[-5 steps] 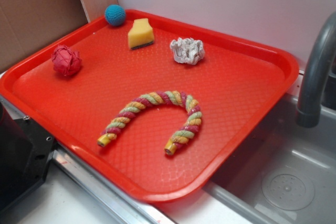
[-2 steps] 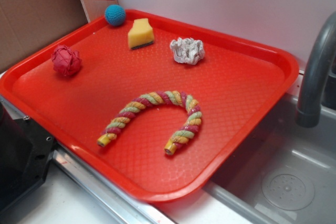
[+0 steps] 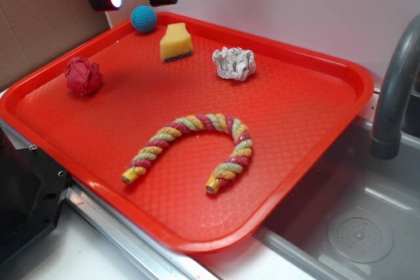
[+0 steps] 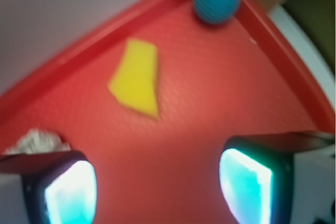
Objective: Grab the green sponge.
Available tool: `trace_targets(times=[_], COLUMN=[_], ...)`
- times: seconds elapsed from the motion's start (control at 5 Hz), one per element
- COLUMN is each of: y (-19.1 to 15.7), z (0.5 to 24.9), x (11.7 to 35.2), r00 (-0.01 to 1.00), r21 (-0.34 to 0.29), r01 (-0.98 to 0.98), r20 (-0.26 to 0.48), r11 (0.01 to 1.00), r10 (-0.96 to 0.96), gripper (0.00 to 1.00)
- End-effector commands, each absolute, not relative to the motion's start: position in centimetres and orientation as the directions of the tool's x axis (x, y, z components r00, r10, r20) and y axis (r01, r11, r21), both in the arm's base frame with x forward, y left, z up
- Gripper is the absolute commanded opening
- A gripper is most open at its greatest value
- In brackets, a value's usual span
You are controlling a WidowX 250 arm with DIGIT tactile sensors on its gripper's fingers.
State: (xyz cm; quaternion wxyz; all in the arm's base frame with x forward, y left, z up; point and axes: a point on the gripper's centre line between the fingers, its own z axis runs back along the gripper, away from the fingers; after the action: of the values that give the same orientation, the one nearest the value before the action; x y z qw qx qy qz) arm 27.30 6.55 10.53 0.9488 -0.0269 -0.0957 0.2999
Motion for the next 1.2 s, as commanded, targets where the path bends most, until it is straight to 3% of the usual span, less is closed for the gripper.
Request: trace_targets(times=[0.0, 0.2, 0.6, 0.8, 1.0], y=[8.6, 9.4, 8.7, 8.3, 8.5], z=[10.2, 9.1, 5.2, 4.3, 3.6], x=[30.4, 31.2, 33.1, 33.6, 33.0], r00=[0.781, 0.762, 0.827, 0.829, 0.829], r21=[-0.127, -0.129, -0.067, -0.038, -0.041], r01=[-0.529, -0.542, -0.488, -0.485, -0.503], r20=[0.315, 0.341, 0.285, 0.299, 0.26], r11=[0.839, 0.83, 0.87, 0.874, 0.863], r10=[0.54, 0.551, 0.485, 0.473, 0.495], gripper=[1.0, 1.0, 1.0, 1.0, 1.0])
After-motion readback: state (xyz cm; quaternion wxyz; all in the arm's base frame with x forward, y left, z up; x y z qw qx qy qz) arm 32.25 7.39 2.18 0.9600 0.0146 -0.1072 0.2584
